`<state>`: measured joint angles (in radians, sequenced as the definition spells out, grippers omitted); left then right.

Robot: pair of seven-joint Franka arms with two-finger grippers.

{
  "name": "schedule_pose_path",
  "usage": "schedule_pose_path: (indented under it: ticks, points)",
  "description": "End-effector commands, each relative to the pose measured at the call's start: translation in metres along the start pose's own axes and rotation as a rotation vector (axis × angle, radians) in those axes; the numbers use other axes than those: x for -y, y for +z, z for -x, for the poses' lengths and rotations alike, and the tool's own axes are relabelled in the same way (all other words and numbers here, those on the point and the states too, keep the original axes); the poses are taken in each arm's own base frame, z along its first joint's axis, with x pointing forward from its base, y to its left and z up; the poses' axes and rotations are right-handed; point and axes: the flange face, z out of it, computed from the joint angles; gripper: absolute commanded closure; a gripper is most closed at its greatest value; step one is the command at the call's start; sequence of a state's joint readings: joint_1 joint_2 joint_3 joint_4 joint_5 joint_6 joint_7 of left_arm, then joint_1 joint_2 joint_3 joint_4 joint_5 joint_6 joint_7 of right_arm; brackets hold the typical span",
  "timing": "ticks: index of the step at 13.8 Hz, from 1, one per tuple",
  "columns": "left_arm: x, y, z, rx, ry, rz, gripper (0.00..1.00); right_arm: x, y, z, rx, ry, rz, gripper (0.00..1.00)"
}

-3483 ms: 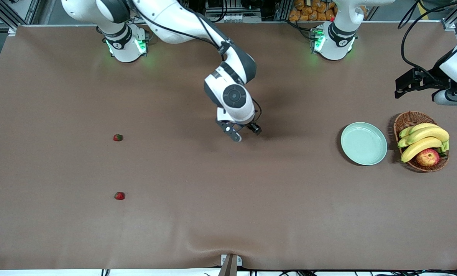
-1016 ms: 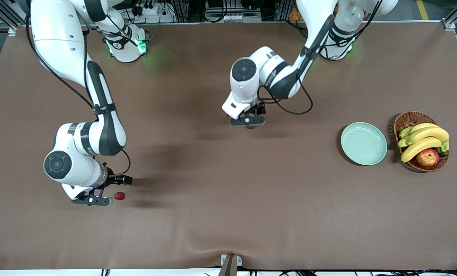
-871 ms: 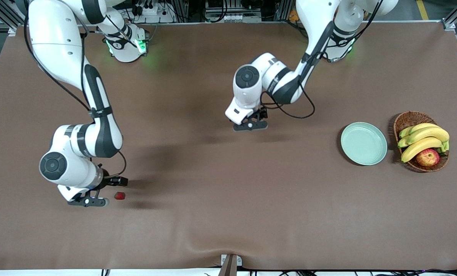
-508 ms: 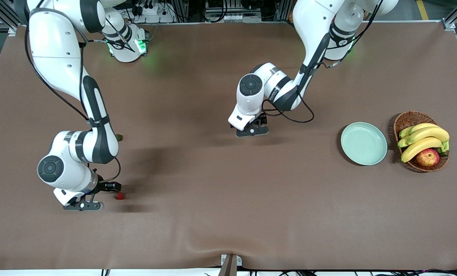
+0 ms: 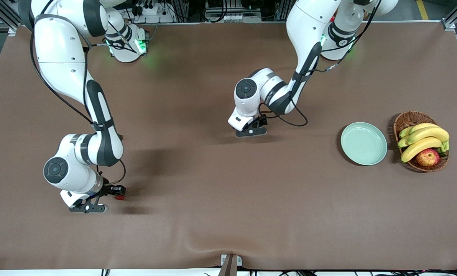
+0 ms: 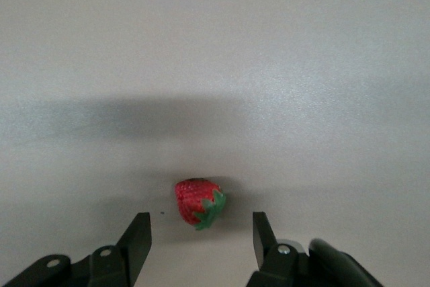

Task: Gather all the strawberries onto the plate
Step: 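Lift the strawberry with the left gripper while the right gripper grasps another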

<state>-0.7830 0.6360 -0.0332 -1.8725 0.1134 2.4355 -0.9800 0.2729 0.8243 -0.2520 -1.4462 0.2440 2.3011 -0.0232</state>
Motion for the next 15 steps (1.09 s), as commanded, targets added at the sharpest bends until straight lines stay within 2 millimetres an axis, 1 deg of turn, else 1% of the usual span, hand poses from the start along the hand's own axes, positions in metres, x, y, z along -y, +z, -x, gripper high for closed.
schedule_pose_path:
  ticks: [1, 3, 4, 5, 7, 9, 10, 12, 13, 14, 15]
  points:
    - [0.0021, -0.0035, 0.0031, -0.023, 0.0, -0.003, 0.0, 0.0013, 0.0138, -0.0076, -0.012, 0.003, -0.022, 0.32]
    - [0.0017, -0.0049, 0.0038, -0.024, 0.001, -0.001, 0.2, 0.0011, 0.0176, -0.0079, -0.019, 0.004, -0.024, 0.38]
    - [0.0016, -0.0059, 0.0037, -0.025, -0.001, 0.0, 0.25, 0.0012, 0.0174, -0.008, -0.021, 0.005, -0.025, 0.38]
    - [0.0011, -0.0068, 0.0043, -0.025, -0.004, 0.0, 0.27, 0.0013, 0.0168, -0.0085, -0.022, 0.005, -0.026, 0.38]
    - [0.0, -0.0068, 0.0059, -0.023, -0.021, 0.0, 0.29, -0.0002, 0.0158, -0.0104, -0.027, 0.006, -0.026, 0.39]
    - [0.0009, -0.0054, 0.0067, -0.021, -0.021, -0.004, 0.29, -0.0004, 0.017, -0.011, -0.034, 0.003, -0.024, 0.51]
    - [0.0013, -0.0048, 0.0071, -0.02, -0.021, -0.005, 0.29, -0.0007, 0.0181, -0.0109, -0.034, 0.004, -0.025, 0.55]
    - [0.0028, -0.0042, 0.0083, -0.017, -0.021, -0.009, 0.29, 0.0003, 0.0202, -0.0104, -0.033, 0.002, -0.024, 0.55]
    - [0.0023, -0.0065, 0.0089, -0.019, -0.019, -0.007, 0.43, 0.0002, 0.0213, -0.0101, -0.031, 0.002, -0.024, 0.55]
    - [0.0028, -0.0074, 0.008, -0.02, -0.021, -0.005, 0.67, 0.0011, 0.0214, -0.01, -0.031, 0.002, -0.025, 0.55]
    - [0.0029, -0.0073, 0.0081, -0.019, -0.031, -0.007, 0.8, 0.0031, 0.0231, -0.0094, -0.029, 0.0, -0.03, 0.55]
